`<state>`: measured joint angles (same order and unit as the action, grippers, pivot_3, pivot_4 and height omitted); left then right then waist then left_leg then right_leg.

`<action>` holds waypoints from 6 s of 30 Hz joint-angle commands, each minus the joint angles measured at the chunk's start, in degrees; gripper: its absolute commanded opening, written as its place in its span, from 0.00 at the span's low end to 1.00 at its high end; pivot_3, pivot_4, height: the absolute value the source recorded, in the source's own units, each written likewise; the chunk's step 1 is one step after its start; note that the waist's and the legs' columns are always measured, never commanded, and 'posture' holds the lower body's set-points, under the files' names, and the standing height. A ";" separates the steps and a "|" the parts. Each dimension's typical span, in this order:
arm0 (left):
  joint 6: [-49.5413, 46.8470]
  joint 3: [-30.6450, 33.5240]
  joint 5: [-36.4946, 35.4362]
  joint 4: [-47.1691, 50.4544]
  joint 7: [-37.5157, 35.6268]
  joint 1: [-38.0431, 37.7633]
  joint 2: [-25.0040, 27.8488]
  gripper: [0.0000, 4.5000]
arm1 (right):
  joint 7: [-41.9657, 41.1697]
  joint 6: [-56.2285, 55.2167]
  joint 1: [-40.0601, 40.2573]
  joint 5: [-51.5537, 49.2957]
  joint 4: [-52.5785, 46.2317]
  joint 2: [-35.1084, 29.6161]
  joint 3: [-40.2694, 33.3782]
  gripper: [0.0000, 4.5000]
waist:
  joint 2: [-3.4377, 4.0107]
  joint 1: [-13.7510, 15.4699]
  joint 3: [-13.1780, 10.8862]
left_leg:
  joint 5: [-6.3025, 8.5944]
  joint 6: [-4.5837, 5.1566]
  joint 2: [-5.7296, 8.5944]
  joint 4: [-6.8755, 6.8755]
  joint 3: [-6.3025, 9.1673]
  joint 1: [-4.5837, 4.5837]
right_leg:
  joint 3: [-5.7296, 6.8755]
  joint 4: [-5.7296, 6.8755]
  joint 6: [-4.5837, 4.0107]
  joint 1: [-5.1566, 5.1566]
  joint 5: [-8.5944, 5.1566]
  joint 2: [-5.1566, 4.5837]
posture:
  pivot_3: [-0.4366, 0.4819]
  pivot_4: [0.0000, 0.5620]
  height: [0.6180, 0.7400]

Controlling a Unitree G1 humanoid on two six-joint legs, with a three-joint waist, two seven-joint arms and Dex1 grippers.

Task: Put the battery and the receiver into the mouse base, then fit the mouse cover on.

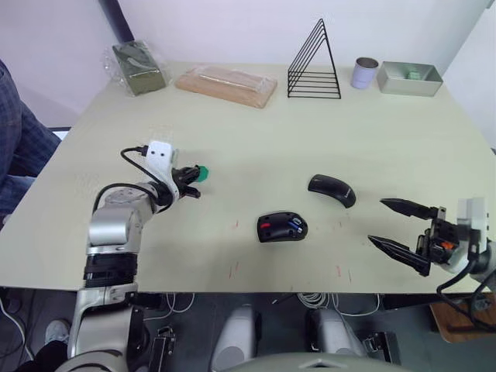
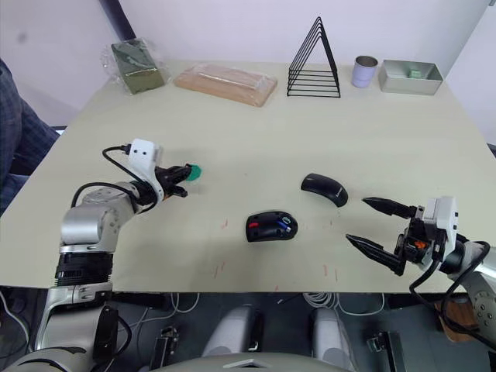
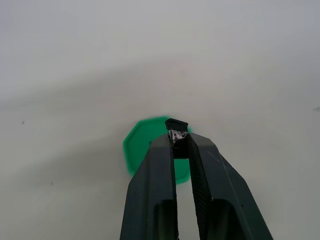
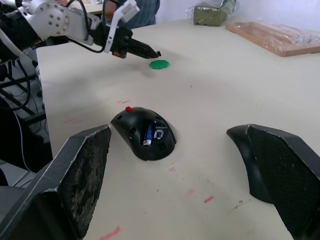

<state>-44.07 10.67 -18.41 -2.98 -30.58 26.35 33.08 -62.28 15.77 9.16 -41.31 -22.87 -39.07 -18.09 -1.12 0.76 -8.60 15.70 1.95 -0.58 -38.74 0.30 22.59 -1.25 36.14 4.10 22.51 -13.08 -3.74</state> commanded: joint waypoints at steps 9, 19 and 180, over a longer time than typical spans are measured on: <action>-9.88 2.64 -17.02 14.49 -17.41 -2.67 8.63 0.01 | 9.32 9.69 -9.22 -3.49 -8.87 -2.01 3.43 1.00 | 0.02 -0.21 -0.03 | -0.02 -0.03 -0.02 -0.03 -0.01 -0.01 | -0.01 0.05 -0.01 0.04 -0.01 0.00 | 0.48 0.27 1.00; -12.64 -8.09 -22.15 18.28 -30.12 4.47 14.07 0.01 | 27.15 42.78 -34.37 -18.71 -9.18 -8.45 10.24 1.00 | 0.01 -0.14 -0.10 | -0.03 -0.03 -0.02 -0.11 -0.03 0.07 | -0.02 0.05 -0.26 0.08 -0.12 0.01 | 0.48 0.27 1.00; 18.99 -27.59 1.39 13.40 -37.37 -1.56 8.38 0.99 | 26.32 74.17 -89.39 -16.94 11.21 -0.71 53.46 0.00 | 0.01 -1.50 -0.23 | -0.01 0.03 -0.07 0.34 -0.06 0.57 | 0.09 -0.23 -0.12 0.67 0.06 0.02 | 0.48 0.27 1.00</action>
<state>-26.88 -16.60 -17.73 10.20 -67.47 24.45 41.81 -33.46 91.10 -78.55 -61.06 -11.30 -39.93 35.30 -1.10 -0.74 -8.83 15.68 1.98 -0.64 -38.40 0.24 23.16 -1.16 35.91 3.98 23.18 -13.01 -3.72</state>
